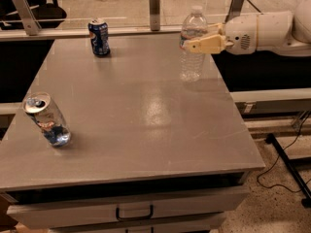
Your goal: Move water bottle near pepsi can
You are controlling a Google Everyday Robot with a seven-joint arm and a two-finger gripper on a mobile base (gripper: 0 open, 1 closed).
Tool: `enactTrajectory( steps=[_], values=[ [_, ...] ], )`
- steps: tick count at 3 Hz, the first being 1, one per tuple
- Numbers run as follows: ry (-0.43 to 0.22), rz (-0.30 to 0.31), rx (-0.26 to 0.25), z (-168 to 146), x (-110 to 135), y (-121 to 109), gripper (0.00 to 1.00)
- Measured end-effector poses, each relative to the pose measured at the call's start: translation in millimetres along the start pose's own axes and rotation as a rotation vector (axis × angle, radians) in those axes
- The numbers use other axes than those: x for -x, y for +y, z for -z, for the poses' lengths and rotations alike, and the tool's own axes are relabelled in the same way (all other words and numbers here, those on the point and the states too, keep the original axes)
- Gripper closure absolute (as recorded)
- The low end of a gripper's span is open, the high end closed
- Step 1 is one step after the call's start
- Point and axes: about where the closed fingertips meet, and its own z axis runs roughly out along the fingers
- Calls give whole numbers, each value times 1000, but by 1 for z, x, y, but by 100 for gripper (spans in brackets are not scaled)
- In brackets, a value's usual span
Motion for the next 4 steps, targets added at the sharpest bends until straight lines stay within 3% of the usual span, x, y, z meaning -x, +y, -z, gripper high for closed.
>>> enactTrajectory(
  steps=[1, 2, 3, 4],
  values=[
    [-72, 63, 37, -53, 29, -9, 100],
    [-125, 136, 40, -101, 61, -30, 100],
    [-155, 164, 33, -141, 82, -49, 100],
    [-143, 157, 32, -182, 83, -58, 100]
  ],
)
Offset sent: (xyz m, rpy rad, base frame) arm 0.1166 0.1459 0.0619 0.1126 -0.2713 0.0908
